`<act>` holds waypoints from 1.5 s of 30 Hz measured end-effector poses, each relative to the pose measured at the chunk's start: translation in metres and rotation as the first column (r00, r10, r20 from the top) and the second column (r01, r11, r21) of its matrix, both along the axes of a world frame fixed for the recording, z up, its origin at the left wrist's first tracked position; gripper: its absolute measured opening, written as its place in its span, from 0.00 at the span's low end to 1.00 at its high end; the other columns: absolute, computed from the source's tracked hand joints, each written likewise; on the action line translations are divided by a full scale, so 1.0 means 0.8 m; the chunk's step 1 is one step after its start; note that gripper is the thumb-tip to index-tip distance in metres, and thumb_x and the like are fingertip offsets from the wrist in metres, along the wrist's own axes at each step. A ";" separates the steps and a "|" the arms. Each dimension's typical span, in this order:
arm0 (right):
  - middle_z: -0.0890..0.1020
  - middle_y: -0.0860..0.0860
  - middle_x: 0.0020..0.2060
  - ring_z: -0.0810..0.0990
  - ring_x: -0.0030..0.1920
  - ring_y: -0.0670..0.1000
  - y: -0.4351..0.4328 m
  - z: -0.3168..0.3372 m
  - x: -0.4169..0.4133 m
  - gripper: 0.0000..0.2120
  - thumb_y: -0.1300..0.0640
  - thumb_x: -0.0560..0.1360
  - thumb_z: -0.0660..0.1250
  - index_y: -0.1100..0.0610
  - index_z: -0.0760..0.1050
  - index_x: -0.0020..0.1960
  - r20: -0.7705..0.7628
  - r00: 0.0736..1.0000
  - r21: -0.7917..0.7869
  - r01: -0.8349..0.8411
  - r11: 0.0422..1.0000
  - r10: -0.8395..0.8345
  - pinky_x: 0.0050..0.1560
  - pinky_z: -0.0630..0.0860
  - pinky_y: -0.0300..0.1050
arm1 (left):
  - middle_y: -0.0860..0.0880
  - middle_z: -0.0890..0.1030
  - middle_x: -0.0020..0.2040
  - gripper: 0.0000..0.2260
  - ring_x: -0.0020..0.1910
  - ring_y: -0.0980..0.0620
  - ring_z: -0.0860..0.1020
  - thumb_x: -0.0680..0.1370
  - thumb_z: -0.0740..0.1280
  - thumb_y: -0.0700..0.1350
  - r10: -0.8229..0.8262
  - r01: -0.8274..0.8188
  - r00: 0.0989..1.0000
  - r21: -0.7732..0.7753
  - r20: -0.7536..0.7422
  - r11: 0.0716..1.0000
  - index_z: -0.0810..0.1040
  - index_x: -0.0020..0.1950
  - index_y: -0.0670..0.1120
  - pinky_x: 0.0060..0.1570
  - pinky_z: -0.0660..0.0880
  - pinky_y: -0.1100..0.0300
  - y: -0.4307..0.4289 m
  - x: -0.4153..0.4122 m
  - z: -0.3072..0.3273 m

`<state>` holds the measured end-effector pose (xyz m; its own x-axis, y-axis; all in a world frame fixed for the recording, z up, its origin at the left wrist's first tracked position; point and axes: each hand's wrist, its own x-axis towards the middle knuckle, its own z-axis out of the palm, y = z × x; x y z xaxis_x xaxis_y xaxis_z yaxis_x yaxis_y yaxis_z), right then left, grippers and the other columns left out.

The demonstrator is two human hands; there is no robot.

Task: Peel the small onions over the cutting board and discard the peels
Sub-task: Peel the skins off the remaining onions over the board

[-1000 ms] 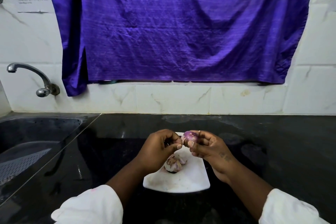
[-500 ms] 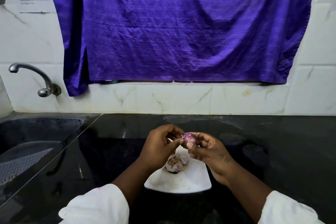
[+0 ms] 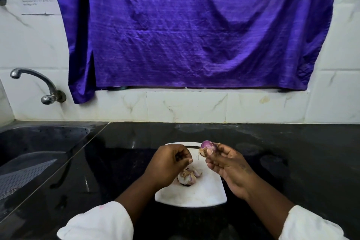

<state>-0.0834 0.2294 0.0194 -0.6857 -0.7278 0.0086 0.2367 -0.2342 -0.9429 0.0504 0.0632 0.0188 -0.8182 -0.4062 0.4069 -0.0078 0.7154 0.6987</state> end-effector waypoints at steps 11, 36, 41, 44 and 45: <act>0.87 0.60 0.50 0.84 0.42 0.50 -0.005 0.003 0.013 0.17 0.60 0.74 0.74 0.62 0.79 0.61 0.046 0.998 0.000 -0.038 0.999 0.038 0.43 0.83 0.42 | 0.55 0.85 0.43 0.06 0.39 0.57 0.84 0.75 0.78 0.40 0.002 -0.030 0.965 -0.107 -0.261 0.994 0.87 0.49 0.48 0.43 0.83 0.52 0.018 -0.014 0.010; 0.87 0.57 0.47 0.85 0.43 0.51 -0.010 -0.001 0.021 0.17 0.54 0.75 0.74 0.63 0.80 0.60 0.153 0.988 0.019 -0.025 1.000 0.022 0.47 0.83 0.44 | 0.58 0.85 0.52 0.14 0.52 0.58 0.83 0.74 0.79 0.46 0.008 -0.041 0.971 -0.134 -0.240 0.990 0.86 0.58 0.51 0.52 0.82 0.60 0.025 -0.010 0.003; 0.87 0.56 0.45 0.85 0.42 0.50 -0.012 0.000 0.022 0.17 0.54 0.74 0.75 0.62 0.81 0.59 0.105 0.994 0.033 -0.017 0.999 0.014 0.44 0.83 0.42 | 0.57 0.84 0.49 0.11 0.49 0.57 0.83 0.73 0.80 0.44 0.020 -0.064 0.966 -0.164 -0.259 0.984 0.85 0.54 0.50 0.49 0.82 0.59 0.025 -0.012 0.005; 0.88 0.56 0.48 0.85 0.45 0.52 -0.011 0.003 0.022 0.19 0.52 0.73 0.76 0.61 0.81 0.59 0.060 0.998 0.069 -0.013 0.998 0.009 0.45 0.83 0.43 | 0.57 0.84 0.48 0.11 0.48 0.57 0.82 0.73 0.80 0.44 0.020 -0.062 0.966 -0.156 -0.259 0.986 0.85 0.53 0.50 0.48 0.82 0.59 0.024 -0.012 0.005; 0.88 0.57 0.49 0.85 0.46 0.52 -0.011 0.003 0.022 0.20 0.52 0.72 0.76 0.61 0.81 0.60 0.051 0.999 0.076 -0.011 0.997 0.007 0.45 0.83 0.43 | 0.57 0.84 0.47 0.10 0.48 0.57 0.82 0.73 0.80 0.44 0.021 -0.063 0.966 -0.155 -0.257 0.986 0.85 0.52 0.50 0.48 0.82 0.59 0.024 -0.012 0.005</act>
<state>-0.0661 0.2209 0.0219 -0.6775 -0.7310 -0.0818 0.2861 -0.1594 -0.9448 0.0412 0.0826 0.0225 -0.6633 -0.3506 0.6611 0.1221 0.8209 0.5579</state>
